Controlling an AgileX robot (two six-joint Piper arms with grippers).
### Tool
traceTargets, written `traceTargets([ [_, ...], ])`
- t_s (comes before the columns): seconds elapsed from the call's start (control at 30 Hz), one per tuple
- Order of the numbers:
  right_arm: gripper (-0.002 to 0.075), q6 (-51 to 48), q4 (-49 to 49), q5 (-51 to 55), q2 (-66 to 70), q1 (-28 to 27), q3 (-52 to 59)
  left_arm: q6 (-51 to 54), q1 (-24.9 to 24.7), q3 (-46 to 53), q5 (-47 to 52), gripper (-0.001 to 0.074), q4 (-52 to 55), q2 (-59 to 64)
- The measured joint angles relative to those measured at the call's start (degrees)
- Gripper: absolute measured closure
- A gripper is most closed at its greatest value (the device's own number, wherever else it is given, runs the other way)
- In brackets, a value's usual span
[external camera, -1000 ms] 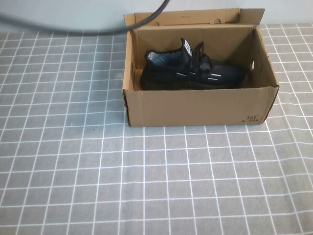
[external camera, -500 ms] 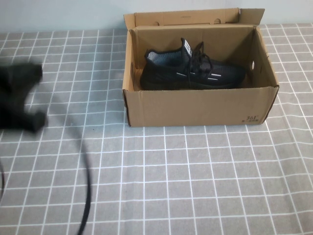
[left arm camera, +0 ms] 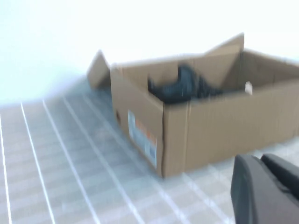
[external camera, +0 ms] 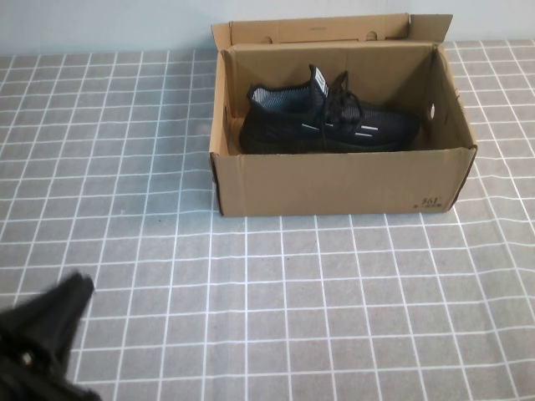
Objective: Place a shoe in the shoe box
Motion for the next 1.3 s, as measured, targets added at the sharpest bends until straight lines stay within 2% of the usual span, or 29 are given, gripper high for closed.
traceTargets([
  [0.2, 0.0742, -0.3, 2.1, -7.7, 0.0, 0.0, 5.4, 0.0, 0.0, 7.4, -1.2, 0.0736, 0.1, 0.0],
  [0.37, 0.0742, -0.3, 2.9, -11.5, 0.0, 0.0, 6.8, -0.1, 0.0, 8.2, 1.4, 0.0736, 0.1, 0.0],
  [0.6, 0.0742, -0.3, 6.3, -12.5, 0.0, 0.0, 6.8, -0.4, 0.0, 8.2, 6.1, 0.0736, 0.1, 0.0],
  [1.03, 0.0742, -0.3, 7.2, -10.8, 0.1, 0.0, 7.5, -0.4, 0.0, 8.2, 7.2, 0.0736, 0.1, 0.0],
  [1.2, 0.0742, -0.3, 0.8, -11.1, 0.1, 0.0, 8.0, -0.4, 0.0, 8.2, 7.2, 0.0736, 0.1, 0.0],
  [1.3, 0.0742, -0.3, -4.7, -15.5, 0.1, -1.4, 11.3, -0.4, 0.0, 8.2, 7.5, 0.0736, 0.1, 0.0],
])
